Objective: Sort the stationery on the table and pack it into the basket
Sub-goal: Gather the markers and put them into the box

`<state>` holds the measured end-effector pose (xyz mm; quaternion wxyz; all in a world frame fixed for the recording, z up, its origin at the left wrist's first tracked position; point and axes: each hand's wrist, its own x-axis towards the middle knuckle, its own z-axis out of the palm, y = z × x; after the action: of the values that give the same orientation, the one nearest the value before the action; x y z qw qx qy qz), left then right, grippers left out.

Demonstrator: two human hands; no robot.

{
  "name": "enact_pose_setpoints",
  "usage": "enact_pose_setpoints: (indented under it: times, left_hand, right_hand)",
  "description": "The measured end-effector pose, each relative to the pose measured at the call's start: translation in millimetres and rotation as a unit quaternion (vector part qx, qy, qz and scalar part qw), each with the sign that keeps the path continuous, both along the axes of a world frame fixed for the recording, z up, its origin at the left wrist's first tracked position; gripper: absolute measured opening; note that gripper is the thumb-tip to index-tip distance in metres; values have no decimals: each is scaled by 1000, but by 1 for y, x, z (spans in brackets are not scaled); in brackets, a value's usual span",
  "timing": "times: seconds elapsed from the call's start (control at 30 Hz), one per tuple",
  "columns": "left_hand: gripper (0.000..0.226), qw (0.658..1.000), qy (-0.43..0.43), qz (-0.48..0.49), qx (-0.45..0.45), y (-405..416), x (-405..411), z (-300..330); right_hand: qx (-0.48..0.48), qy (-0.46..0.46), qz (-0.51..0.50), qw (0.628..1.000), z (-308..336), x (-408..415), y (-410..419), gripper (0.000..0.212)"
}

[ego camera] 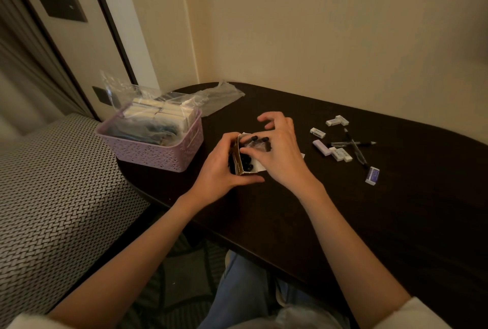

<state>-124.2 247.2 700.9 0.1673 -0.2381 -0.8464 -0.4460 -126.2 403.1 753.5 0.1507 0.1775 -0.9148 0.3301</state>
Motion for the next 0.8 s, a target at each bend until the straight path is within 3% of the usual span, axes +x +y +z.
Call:
enact_pose_setpoints:
  times: [0.2, 0.47, 0.8]
  left_hand:
    - [82, 1000, -5, -3, -3, 0, 0, 0]
    - [83, 1000, -12, 4, -3, -3, -2, -1]
    - [82, 1000, -5, 5, -9, -1, 2, 1]
  right_hand:
    - [31, -74, 27, 996, 7, -3, 0, 28]
    - [-23, 6, 18, 1000, 17, 5, 7, 18]
    - [-5, 55, -4, 998, 6, 3, -2, 10]
